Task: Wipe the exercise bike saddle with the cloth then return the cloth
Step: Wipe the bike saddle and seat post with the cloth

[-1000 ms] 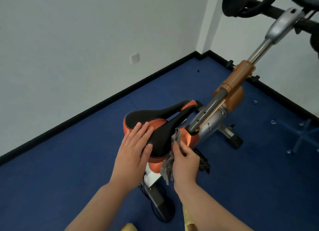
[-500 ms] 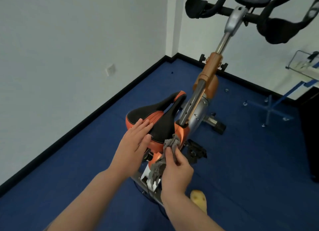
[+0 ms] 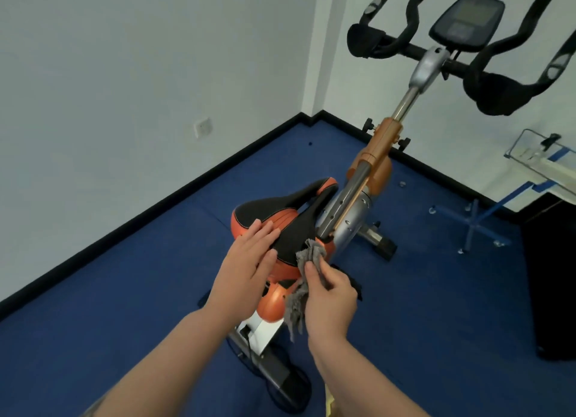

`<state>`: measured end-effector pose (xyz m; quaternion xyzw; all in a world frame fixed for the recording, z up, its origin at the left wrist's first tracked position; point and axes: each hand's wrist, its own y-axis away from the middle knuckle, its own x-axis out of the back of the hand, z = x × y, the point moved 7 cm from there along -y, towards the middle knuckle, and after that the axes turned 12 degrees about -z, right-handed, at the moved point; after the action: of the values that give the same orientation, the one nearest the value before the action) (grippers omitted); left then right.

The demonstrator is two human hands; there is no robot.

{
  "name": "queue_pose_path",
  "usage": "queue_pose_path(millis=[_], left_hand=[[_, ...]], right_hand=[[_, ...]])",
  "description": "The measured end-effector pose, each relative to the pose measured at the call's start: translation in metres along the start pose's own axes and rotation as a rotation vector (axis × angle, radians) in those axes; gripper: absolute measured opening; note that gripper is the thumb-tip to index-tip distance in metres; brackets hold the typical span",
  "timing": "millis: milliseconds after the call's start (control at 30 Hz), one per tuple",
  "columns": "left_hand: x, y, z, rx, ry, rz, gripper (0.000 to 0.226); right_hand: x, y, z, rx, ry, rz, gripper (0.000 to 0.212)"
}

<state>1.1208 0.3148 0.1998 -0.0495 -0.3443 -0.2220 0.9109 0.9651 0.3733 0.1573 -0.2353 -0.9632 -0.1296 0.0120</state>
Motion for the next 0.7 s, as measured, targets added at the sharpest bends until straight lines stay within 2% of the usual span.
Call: queue_pose_path(millis=[133,267,433,600,700], left_hand=[[-0.003,0.001,0.003,0.033,0.004,0.121,0.041],[-0.003,-0.002,0.008,0.143,0.013,0.336,0.030],[-0.021,-0.004,0.018,0.280,0.030,0.555,0.029],[-0.037,-0.005,0.029,0.332,-0.002,0.685,0.034],[-0.047,-0.002,0.034,0.369,0.031,0.753,0.034]], right_hand=[[0.016,-0.015,-0.007,-0.002,0.068,-0.165,0.018],[0.018,-0.039,-0.030,0.061,0.084,-0.351,0.017],[0.000,-0.069,-0.079,0.265,0.241,-0.646,0.019],[-0.036,-0.090,-0.112,0.501,0.453,-0.951,0.022],[-0.053,-0.096,-0.122,0.602,0.529,-1.078,0.025]])
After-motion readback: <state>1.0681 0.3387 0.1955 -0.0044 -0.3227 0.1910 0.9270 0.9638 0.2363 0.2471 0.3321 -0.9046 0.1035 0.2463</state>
